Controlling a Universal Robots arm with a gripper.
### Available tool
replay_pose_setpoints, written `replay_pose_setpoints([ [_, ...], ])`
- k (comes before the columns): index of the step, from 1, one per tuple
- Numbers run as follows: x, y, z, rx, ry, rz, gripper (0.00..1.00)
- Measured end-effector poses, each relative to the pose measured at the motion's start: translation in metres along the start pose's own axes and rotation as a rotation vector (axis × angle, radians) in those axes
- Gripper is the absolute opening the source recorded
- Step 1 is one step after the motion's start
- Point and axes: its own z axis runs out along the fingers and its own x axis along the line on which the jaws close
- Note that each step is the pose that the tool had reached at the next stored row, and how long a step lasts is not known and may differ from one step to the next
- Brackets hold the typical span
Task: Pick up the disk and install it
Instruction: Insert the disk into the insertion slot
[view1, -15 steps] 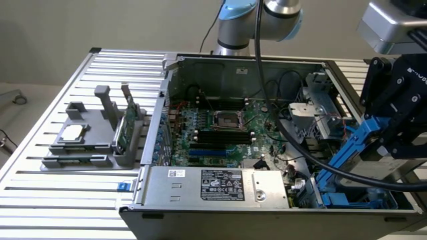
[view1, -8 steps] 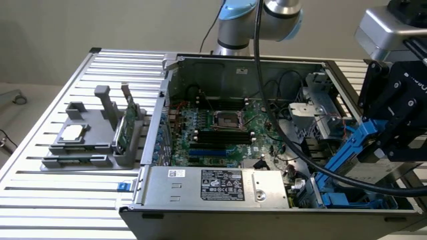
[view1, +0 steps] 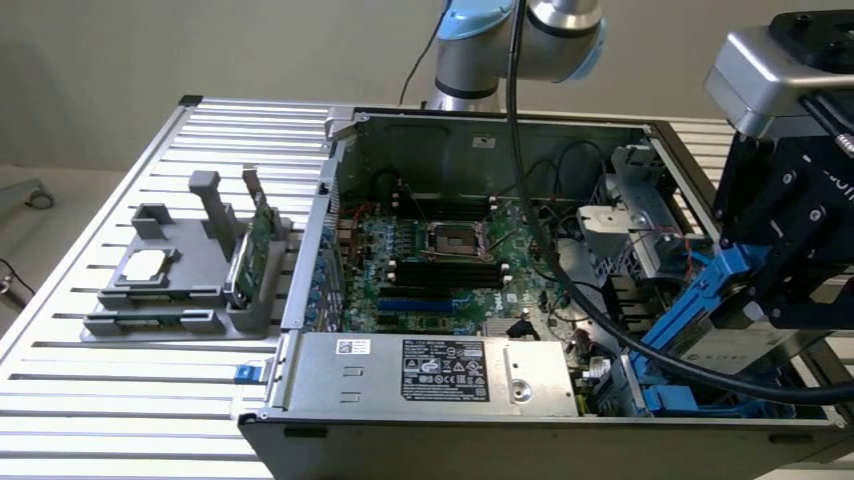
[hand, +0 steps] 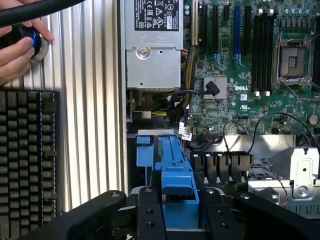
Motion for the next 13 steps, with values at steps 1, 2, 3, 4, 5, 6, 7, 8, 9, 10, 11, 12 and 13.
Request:
replay_pose_setpoints([
  [1, 0.0003, 0.0000, 0.0005, -0.0001, -0.0011, -0.002, 0.33],
  [2, 0.0007, 0.0000, 0.0009, -0.0003, -0.0023, -0.004, 0.33],
  [3, 0.0012, 0.0000, 0.0015, -0.0004, -0.0036, -0.006, 0.33],
  [4, 0.0015, 0.0000, 0.0023, -0.0005, -0.0048, -0.008, 0.33],
  [5, 0.0017, 0.0001, 0.0031, -0.0006, -0.0055, -0.010, 0.33],
  [6, 0.0019, 0.0001, 0.0039, -0.0007, -0.0058, -0.013, 0.33],
  [7, 0.0021, 0.0001, 0.0048, -0.0009, -0.0063, -0.016, 0.33],
  [8, 0.0023, 0.0002, 0.0054, -0.0011, -0.0065, -0.018, 0.33],
  [9, 0.0026, 0.0002, 0.0058, -0.0012, -0.0068, -0.021, 0.33],
  [10, 0.0028, 0.0003, 0.0063, -0.0013, -0.0071, -0.023, 0.33],
  [11, 0.0030, 0.0003, 0.0067, -0.0015, -0.0074, -0.025, 0.33],
  [12, 0.0032, 0.0003, 0.0072, -0.0016, -0.0076, -0.027, 0.33],
  [13, 0.0034, 0.0003, 0.0075, -0.0018, -0.0078, -0.030, 0.33],
])
